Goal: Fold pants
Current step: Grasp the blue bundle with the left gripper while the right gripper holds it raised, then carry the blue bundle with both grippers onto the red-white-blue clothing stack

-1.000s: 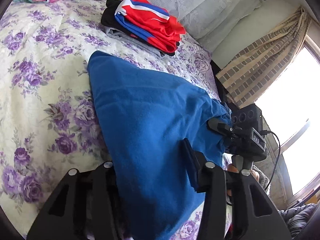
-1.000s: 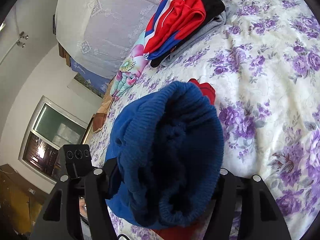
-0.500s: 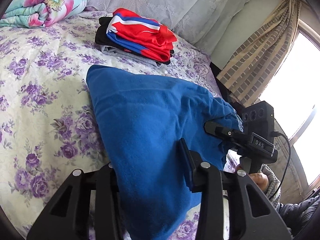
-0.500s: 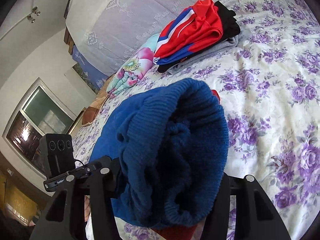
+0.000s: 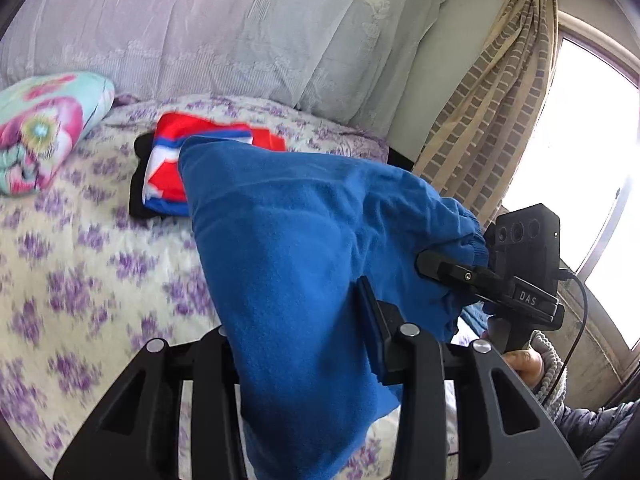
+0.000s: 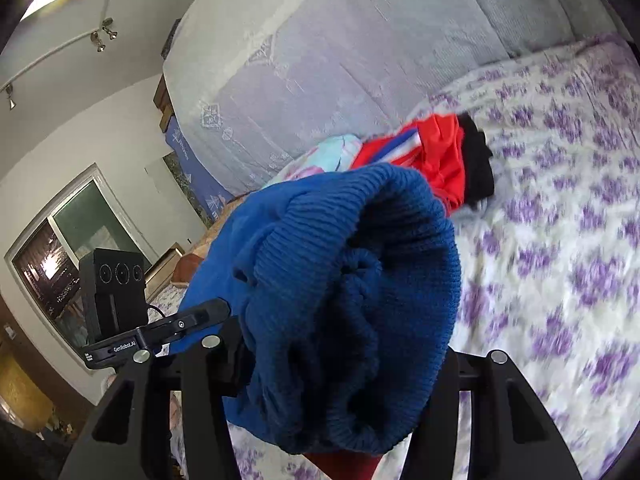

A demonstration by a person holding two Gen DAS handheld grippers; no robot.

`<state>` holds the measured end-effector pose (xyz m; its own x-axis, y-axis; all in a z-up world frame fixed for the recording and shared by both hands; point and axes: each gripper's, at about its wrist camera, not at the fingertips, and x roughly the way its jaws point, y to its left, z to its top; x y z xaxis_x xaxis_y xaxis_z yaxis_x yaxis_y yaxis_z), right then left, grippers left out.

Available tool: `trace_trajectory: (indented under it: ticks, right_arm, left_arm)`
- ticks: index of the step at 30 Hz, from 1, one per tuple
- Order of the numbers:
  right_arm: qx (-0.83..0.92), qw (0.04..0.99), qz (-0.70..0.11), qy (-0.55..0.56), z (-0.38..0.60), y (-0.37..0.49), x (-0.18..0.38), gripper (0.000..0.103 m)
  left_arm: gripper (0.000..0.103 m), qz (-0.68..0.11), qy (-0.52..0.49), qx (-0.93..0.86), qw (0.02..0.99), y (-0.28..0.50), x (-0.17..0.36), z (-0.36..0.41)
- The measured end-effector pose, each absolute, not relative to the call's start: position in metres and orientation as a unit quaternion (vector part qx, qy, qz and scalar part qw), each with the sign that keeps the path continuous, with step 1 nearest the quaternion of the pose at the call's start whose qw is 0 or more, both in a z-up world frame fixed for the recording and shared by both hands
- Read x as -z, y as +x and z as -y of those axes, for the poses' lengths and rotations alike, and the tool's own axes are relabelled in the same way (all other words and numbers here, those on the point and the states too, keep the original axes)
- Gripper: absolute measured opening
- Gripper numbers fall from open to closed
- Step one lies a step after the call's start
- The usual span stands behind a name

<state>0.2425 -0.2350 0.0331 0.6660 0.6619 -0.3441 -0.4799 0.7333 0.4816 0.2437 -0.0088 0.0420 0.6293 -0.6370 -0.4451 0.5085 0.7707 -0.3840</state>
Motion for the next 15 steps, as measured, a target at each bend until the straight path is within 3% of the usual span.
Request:
trace_trajectory:
  ticks: [8, 15]
  right_arm:
    - [-0.309, 0.927, -0.169, 0.126, 0.238, 0.308, -0.150, 0.053]
    - [-0.284, 0.941, -0.137, 0.122, 0.240, 0.389, -0.166, 0.053]
  left_arm:
    - [0.037, -0.226, -0.082, 0.312, 0.919, 0.311, -0.151, 0.022]
    - [0.037, -0.215, -0.072, 0.274, 0.935, 0.385, -0.177, 0.032]
